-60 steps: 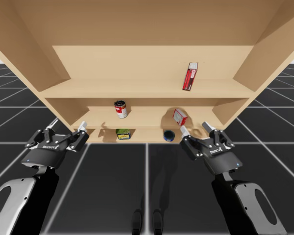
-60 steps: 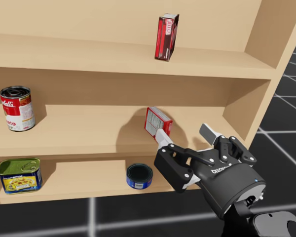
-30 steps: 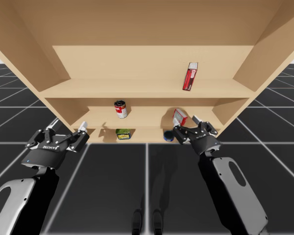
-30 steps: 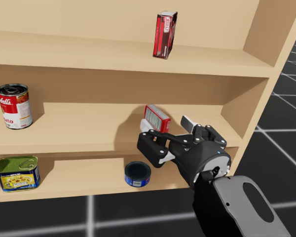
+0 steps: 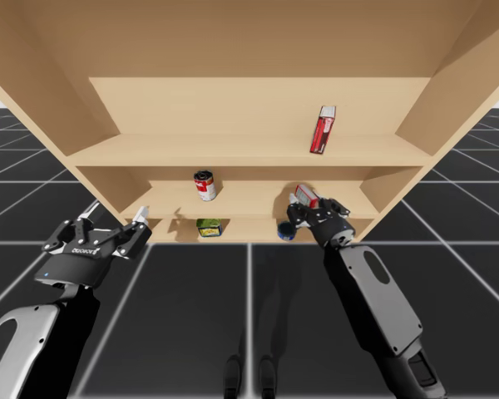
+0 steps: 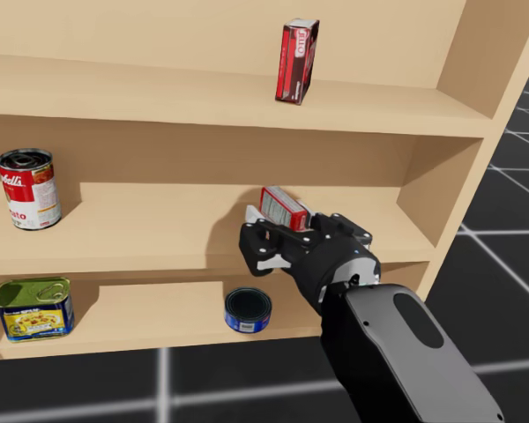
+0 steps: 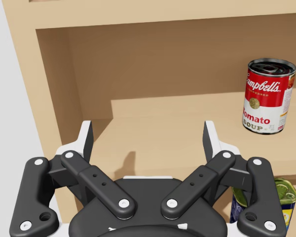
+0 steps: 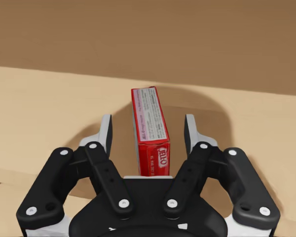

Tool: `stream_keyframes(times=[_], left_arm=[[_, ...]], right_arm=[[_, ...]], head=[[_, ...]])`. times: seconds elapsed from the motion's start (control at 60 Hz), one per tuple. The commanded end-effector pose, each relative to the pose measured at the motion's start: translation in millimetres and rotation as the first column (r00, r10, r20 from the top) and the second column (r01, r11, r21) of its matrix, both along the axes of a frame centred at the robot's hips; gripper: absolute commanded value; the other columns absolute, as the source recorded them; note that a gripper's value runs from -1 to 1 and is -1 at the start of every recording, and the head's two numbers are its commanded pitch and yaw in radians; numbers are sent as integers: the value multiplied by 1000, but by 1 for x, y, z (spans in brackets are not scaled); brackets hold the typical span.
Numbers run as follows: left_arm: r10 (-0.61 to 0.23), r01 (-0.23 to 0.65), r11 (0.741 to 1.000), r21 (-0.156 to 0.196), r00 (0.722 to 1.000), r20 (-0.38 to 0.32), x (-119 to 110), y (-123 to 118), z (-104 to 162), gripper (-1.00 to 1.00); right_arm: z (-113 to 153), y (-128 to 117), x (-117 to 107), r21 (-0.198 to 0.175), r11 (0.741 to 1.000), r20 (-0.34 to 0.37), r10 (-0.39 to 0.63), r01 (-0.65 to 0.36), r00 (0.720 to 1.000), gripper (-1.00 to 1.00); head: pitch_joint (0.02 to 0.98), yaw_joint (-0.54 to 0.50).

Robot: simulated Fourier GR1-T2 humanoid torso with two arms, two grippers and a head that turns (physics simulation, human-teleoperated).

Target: Retrieve the gelatin box from the shelves.

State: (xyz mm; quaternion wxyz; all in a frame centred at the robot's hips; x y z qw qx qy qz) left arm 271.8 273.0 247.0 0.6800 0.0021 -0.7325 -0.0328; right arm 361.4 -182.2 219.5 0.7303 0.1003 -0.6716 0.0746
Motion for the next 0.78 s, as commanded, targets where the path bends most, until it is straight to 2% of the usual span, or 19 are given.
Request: stream_keyframes(times=[0.017, 0.05, 0.217, 0.367, 0.533, 0.733, 0.783], left_arm=[[1, -1, 1000, 1, 1000, -1, -1, 0, 0, -1000], [3, -3, 1000, 4, 1000, -1, -1, -1, 0, -1000], [3, -3, 1000, 8, 1000, -1, -2, -1, 0, -1000], [4, -4, 1000, 7, 1000, -1, -2, -1, 0, -1000], [3, -3, 1000, 8, 1000, -2, -1, -2, -1, -1000], [7, -7, 1000, 14, 1000, -3, -1, -3, -1, -1000], [7, -7, 1000, 14, 1000, -3, -1, -4, -1, -1000]], right_arm=[[-7, -2, 3, -40, 998, 25, -40, 41, 999, 786], [-7, -3, 2, -33, 999, 22, -38, 38, 999, 994], [-3, -10, -1, -24, 998, 24, -52, 52, 998, 995], [9, -17, -12, -40, 997, 73, -65, 68, 995, 992], [26, -22, -41, -60, 995, 160, -74, 84, 984, 1000], [33, -22, -74, -94, 992, 213, -62, 84, 975, 1000], [34, -23, -80, -91, 992, 224, -69, 91, 972, 1000]], head=[[573, -231], [573, -231], [571, -232], [567, -233], [565, -234], [564, -239], [565, -238]])
